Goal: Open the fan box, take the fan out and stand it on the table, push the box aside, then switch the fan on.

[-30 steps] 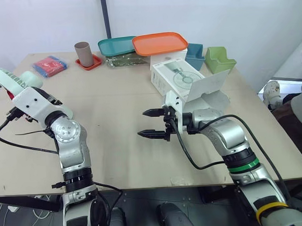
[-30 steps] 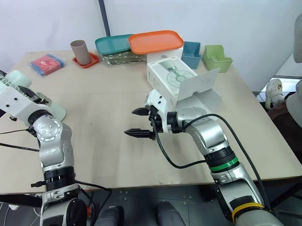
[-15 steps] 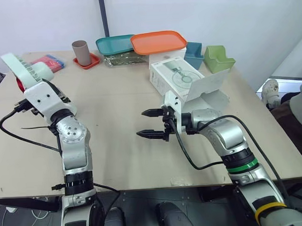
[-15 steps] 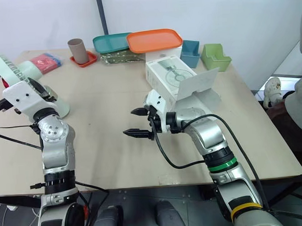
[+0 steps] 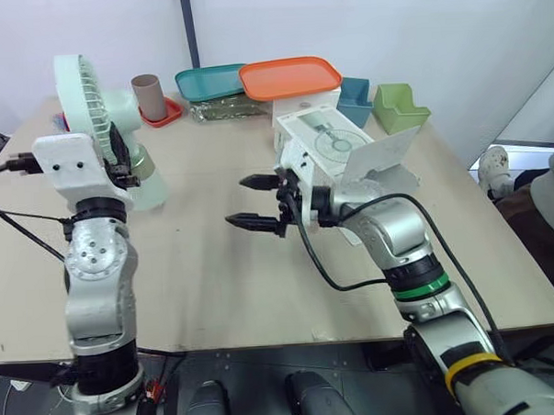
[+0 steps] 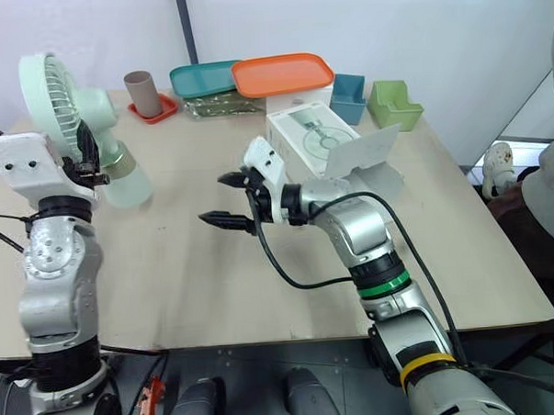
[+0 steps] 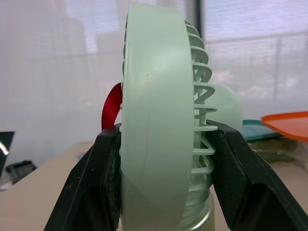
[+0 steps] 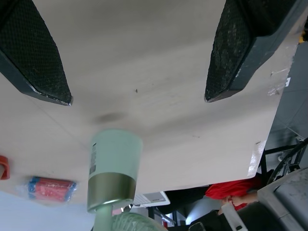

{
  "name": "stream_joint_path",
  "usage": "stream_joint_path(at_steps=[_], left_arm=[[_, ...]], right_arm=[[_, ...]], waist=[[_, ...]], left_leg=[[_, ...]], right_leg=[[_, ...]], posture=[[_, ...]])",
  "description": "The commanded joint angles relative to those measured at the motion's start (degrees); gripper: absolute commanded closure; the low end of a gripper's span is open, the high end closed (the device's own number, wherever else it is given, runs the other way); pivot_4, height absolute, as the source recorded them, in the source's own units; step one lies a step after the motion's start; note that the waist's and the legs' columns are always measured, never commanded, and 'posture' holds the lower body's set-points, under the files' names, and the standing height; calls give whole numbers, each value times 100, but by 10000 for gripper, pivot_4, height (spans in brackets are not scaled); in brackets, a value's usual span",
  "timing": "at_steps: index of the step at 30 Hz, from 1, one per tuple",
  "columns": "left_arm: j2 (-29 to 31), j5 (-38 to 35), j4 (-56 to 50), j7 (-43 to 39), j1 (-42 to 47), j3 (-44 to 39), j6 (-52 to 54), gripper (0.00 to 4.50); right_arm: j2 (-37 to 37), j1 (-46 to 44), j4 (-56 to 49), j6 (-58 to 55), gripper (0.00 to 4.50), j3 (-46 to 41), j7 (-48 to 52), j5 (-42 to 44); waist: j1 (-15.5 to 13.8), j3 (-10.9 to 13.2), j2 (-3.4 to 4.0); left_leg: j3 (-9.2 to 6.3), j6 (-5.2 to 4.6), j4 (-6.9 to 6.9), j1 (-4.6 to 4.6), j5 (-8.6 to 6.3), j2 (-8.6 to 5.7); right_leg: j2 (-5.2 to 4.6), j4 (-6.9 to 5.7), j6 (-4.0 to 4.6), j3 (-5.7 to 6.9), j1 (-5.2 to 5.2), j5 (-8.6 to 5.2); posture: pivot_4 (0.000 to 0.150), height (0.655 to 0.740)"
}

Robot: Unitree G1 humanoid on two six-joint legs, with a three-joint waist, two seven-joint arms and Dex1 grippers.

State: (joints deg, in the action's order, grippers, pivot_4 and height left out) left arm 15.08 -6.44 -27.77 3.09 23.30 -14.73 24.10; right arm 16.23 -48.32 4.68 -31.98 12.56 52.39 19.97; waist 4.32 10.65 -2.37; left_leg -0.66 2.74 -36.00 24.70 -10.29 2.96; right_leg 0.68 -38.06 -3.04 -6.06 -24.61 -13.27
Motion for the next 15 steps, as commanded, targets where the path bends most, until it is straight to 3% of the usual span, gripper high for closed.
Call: stream_joint_path(at_steps=[1,7,15], left_arm=[[302,-697,-539,-654,-22,-220,329,24276],[482,-1782,-929,-1293,-91,-259,1069,24276],[229,-1648,-854,-995,54,121,1011,24276]], right_arm=[[-156,-266,-71,-8,0,-127,-105,63],[-439,-508,-38,-182,0,-124,-516,-21],[-838,-599,11,-350,0,81,-967,-200]], waist=[[0,0,0],[2,0,0],[0,0,0]], left_leg=[[0,0,0,1,0,0],[-5,2,-2,24,2,3],[-6,1,-3,39,2,3]], right_leg=[[0,0,0,0,-1,0],[2,-5,4,6,-29,2],[1,-5,29,6,-43,17]], posture=[[1500,7400],[1500,7400],[1500,7400]])
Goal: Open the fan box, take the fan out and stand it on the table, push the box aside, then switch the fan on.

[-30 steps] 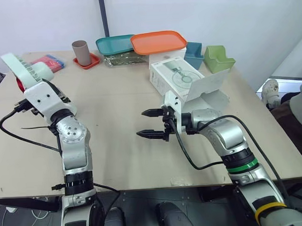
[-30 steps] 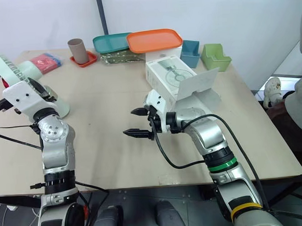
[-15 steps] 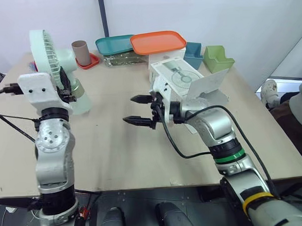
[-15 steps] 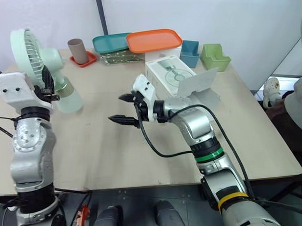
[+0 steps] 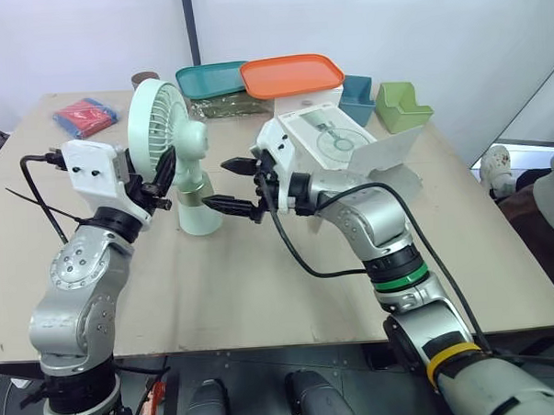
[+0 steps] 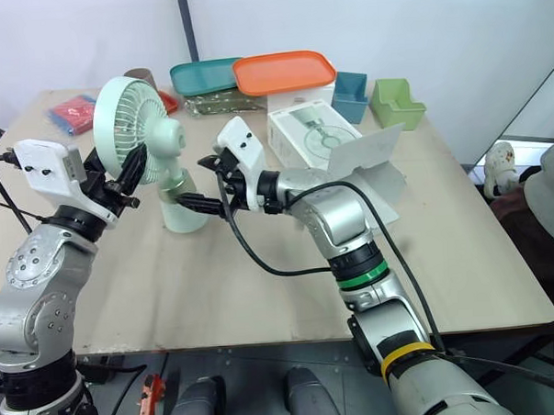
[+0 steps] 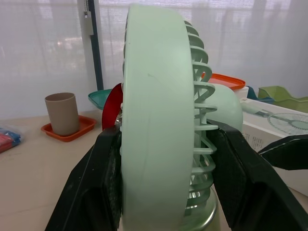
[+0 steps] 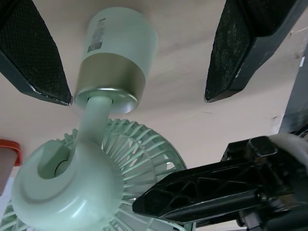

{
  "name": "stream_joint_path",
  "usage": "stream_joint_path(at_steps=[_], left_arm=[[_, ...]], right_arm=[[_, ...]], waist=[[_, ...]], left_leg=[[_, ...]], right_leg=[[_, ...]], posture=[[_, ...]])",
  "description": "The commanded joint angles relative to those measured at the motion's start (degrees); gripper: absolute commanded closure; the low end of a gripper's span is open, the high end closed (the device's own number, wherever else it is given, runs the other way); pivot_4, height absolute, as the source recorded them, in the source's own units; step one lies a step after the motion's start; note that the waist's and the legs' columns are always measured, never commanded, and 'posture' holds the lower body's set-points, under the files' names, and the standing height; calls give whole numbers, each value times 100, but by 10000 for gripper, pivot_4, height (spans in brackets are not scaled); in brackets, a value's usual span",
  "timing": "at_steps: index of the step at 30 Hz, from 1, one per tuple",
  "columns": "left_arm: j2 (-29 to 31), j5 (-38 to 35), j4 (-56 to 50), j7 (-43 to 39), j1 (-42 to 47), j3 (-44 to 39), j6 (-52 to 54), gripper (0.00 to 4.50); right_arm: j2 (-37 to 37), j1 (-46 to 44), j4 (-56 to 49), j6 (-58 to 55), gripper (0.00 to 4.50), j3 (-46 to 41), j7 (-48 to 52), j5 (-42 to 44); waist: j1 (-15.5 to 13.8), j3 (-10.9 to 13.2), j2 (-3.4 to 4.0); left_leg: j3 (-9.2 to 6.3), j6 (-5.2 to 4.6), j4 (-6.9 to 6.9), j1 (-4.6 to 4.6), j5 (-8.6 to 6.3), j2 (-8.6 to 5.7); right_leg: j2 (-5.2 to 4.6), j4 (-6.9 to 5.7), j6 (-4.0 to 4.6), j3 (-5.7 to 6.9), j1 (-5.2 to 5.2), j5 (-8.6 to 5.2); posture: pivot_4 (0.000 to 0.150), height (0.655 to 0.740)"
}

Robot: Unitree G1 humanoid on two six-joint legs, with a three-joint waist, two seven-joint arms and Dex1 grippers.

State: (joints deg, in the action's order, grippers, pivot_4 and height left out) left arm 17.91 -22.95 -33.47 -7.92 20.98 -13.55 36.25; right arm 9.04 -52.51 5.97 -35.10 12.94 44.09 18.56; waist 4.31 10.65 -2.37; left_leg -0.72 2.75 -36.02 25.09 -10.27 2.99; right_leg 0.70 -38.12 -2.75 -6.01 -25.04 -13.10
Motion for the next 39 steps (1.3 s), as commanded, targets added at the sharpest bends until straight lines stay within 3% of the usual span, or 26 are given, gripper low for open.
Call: stream_joint_path(at_steps=[1,13,23,39], left_arm=[[-74,21,-253,118,312,48,-222,24276],[-359,-210,-193,136,293,116,-244,24276],[49,-436,-68,-160,215,-394,-284,24276],[242,-536,48,-372,263,-411,-322,24276]], right_arm=[[-171,-197,-74,-81,0,66,-210,-104],[-603,-464,755,-102,0,-35,-809,-483],[-846,-489,1016,99,0,-69,-981,-577],[-1099,-897,1397,362,0,-331,-1014,-497]], waist=[[0,0,0],[2,0,0],[17,0,0],[6,0,0]], left_leg=[[0,0,-1,0,0,0],[0,0,1,2,0,0],[1,0,1,5,0,1],[0,0,1,8,0,1]], right_leg=[[0,0,0,0,0,0],[1,-1,3,0,-3,2],[2,-1,3,-1,-7,2],[1,-2,5,1,-7,3]], posture=[[1500,7400],[1500,7400],[1500,7400],[1500,7400]])
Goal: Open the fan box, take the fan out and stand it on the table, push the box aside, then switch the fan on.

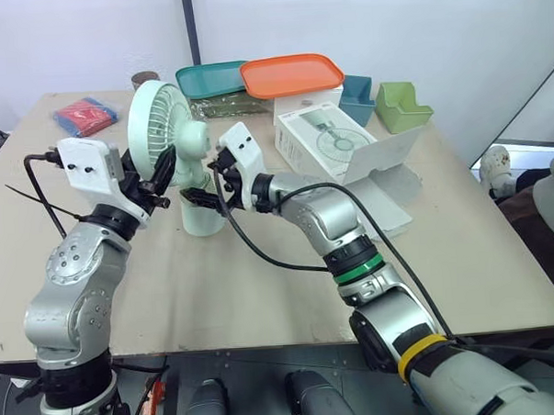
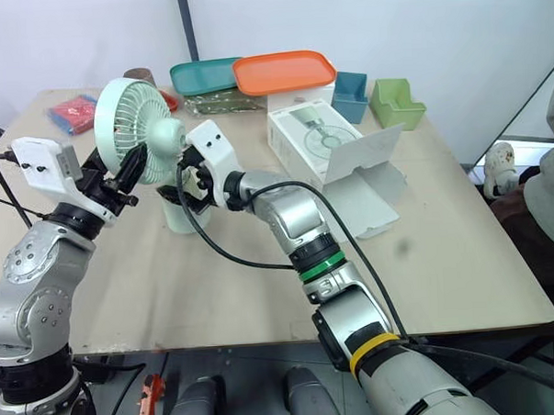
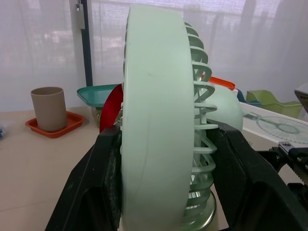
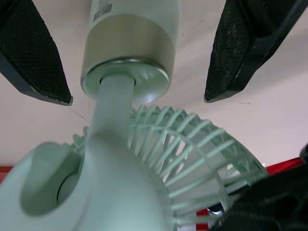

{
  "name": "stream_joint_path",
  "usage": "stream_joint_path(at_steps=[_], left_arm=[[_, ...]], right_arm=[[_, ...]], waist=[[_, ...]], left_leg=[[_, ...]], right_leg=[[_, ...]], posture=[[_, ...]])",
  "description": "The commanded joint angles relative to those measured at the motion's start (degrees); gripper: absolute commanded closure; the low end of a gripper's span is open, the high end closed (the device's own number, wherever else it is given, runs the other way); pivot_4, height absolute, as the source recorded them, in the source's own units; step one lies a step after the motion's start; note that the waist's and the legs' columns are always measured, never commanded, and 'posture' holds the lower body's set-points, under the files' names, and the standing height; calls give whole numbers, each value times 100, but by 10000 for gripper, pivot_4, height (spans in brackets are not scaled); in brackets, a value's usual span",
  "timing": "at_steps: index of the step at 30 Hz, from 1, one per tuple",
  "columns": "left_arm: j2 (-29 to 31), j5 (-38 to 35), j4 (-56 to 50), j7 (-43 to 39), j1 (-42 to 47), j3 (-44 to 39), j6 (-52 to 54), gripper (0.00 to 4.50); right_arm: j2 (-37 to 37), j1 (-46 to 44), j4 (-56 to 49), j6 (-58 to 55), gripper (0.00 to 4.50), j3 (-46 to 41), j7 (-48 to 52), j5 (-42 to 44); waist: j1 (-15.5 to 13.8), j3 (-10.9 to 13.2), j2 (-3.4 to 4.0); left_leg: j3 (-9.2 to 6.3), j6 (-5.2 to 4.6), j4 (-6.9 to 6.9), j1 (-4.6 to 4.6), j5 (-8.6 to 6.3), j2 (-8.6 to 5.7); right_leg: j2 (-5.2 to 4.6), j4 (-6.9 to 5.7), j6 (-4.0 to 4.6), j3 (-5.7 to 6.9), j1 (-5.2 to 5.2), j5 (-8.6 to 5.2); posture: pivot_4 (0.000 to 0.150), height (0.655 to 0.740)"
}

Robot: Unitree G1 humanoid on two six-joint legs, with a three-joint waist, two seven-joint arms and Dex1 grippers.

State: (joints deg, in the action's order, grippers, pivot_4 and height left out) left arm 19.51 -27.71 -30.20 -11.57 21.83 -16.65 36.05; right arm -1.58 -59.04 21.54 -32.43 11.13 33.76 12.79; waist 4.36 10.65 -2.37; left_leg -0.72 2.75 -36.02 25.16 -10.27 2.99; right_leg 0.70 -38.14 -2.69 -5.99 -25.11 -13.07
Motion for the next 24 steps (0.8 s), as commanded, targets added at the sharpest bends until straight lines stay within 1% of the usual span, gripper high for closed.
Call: stream_joint_path(at_steps=[1,8,11,12,18,21,22,23,24], left_arm=[[88,-53,-269,-9,190,-104,-306,24276],[102,-17,-238,-1,281,-100,-338,24276],[128,-22,-281,-33,332,-59,-326,24334],[113,-48,-294,-16,368,-70,-314,24334],[102,-48,-281,-1,400,-51,-330,24334],[67,-51,-281,5,401,-12,-328,24334],[59,-48,-283,11,402,4,-324,24334],[49,-42,-290,15,396,18,-329,24334],[38,-49,-294,16,389,26,-328,24334]], right_arm=[[-43,-254,-163,97,0,-149,25,71],[-93,-221,-88,60,0,-35,108,5],[-115,-229,-5,4,7947,-26,91,-24],[-118,-233,44,5,11334,-11,80,-54],[-166,-308,225,46,11334,-101,25,-62],[-176,-326,260,66,19256,-117,8,-58],[-176,-336,273,64,25214,-121,0,-62],[-175,-337,280,70,27902,-118,1,-69],[-173,-332,283,61,32963,-112,7,-75]], waist=[[0,0,0],[0,0,0],[0,0,0],[0,0,0],[0,0,0],[0,0,0],[0,0,0],[0,0,-1],[0,0,-1]], left_leg=[[0,0,0,0,0,0],[0,0,0,0,0,0],[0,0,0,0,0,0],[-1,0,0,0,0,0],[0,0,0,0,0,0],[0,0,0,1,0,0],[0,0,0,1,0,0],[0,0,0,1,0,0],[0,0,0,0,0,0]], right_leg=[[0,0,1,0,0,1],[0,0,1,1,0,1],[0,0,2,1,0,1],[0,0,2,1,0,1],[0,0,9,1,-1,6],[0,0,9,1,0,5],[0,0,9,0,0,5],[0,0,9,0,0,5],[0,0,9,1,0,5]], posture=[[1500,7400],[1500,7400],[1500,7400],[1500,7400],[1500,7400],[1500,7400],[1500,7400],[1500,7400],[1500,7400]])
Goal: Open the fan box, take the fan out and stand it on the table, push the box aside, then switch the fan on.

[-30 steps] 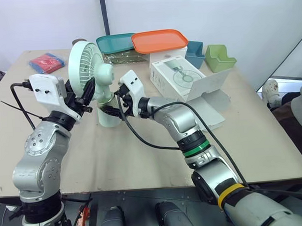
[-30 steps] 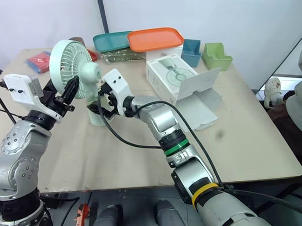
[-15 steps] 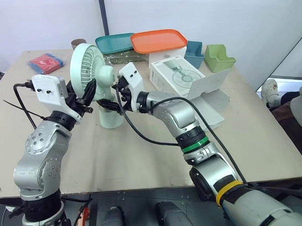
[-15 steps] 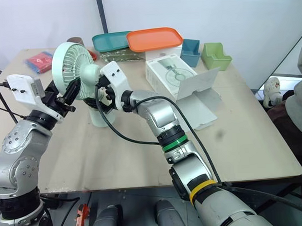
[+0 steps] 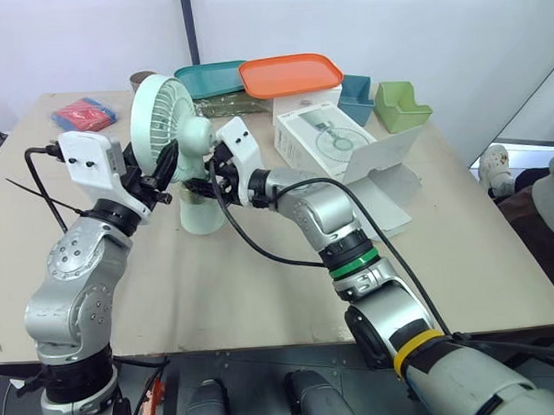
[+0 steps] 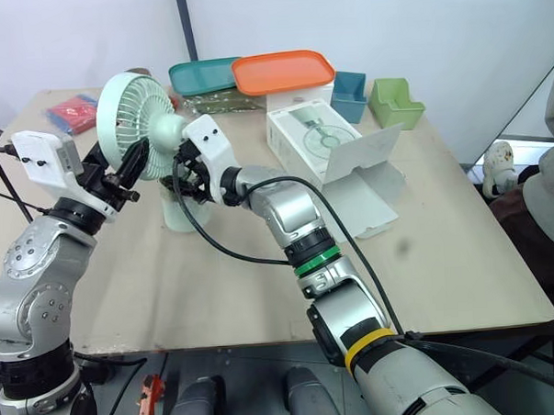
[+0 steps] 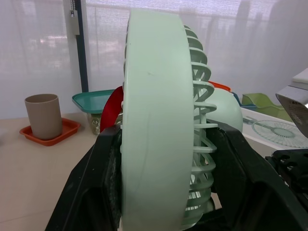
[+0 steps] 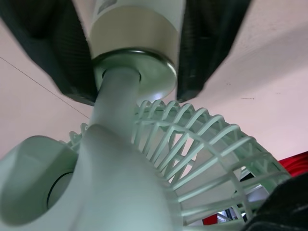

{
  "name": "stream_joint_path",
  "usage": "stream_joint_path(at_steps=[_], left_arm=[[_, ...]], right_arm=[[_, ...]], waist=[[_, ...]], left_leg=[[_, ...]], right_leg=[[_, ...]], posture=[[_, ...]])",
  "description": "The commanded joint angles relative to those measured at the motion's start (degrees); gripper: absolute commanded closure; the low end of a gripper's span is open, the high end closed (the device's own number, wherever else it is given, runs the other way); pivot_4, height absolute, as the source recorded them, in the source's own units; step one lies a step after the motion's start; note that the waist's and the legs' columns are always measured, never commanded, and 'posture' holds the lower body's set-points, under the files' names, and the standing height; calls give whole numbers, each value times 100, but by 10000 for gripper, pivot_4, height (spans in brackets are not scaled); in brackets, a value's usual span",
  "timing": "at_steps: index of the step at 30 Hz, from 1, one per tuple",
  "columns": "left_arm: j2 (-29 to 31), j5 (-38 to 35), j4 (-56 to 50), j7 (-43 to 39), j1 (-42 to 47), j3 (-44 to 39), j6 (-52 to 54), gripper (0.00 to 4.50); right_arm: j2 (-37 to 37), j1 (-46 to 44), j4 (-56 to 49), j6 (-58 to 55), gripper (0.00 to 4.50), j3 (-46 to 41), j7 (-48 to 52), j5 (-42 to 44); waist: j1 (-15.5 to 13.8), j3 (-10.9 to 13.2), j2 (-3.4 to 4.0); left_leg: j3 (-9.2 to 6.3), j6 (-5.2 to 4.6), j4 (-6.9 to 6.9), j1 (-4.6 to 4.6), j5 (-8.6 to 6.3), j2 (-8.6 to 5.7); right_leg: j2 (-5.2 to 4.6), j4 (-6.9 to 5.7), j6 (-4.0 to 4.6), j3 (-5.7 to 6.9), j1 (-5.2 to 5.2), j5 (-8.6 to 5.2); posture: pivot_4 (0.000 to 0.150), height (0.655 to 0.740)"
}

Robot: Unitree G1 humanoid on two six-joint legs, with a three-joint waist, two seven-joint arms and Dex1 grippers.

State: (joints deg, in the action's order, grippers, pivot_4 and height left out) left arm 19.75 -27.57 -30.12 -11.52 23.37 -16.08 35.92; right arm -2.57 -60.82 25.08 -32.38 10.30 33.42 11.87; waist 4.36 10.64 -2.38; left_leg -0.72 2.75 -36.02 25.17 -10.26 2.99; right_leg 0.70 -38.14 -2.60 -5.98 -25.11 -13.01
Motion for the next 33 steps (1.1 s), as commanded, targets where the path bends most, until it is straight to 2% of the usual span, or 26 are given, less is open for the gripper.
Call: stream_joint_path(at_steps=[1,2,15,17,18,21,27,33], left_arm=[[10,-50,-304,8,219,-18,-326,24334],[3,-42,-305,8,210,-15,-340,24334],[20,21,-261,-34,178,43,-361,24334],[22,-53,-276,-45,127,-22,-298,14492],[20,-68,-268,-46,115,-35,-288,12272],[59,-62,-230,-50,57,-96,-392,1182],[120,-427,-496,-166,-153,-345,-433,418],[595,-1884,-768,-275,-201,-1352,-161,418]], right_arm=[[-72,-143,-75,64,36074,-15,48,-1],[-76,-130,-81,69,40135,-8,58,-21],[-73,-140,-18,159,40135,1,149,-126],[-67,-169,20,176,41061,-29,135,-125],[-66,-180,48,191,41061,-40,135,-126],[-43,-272,160,236,41061,-132,124,-85],[43,-465,507,375,41061,-317,58,-61],[196,-640,841,544,41061,-569,38,-16]], waist=[[0,0,0],[0,0,0],[2,0,0],[2,0,0],[4,0,0],[3,0,0],[9,0,0],[3,0,-1]], left_leg=[[-1,0,0,1,0,0],[-1,0,0,1,0,0],[-1,0,0,1,0,0],[-1,0,0,1,0,0],[0,0,0,1,0,0],[-1,0,0,0,0,0],[-2,0,-1,0,0,0],[-3,0,-1,2,0,1]], right_leg=[[0,0,0,1,-1,0],[0,0,0,1,0,0],[0,0,1,1,-1,0],[0,0,1,1,-1,0],[0,0,0,0,-1,0],[1,0,1,1,-1,1],[1,0,2,2,0,1],[0,0,3,4,1,2]], posture=[[1500,7400],[1500,7400],[1500,7400],[1500,7400],[1500,7400],[1500,7400],[1500,7400],[1500,7400]])
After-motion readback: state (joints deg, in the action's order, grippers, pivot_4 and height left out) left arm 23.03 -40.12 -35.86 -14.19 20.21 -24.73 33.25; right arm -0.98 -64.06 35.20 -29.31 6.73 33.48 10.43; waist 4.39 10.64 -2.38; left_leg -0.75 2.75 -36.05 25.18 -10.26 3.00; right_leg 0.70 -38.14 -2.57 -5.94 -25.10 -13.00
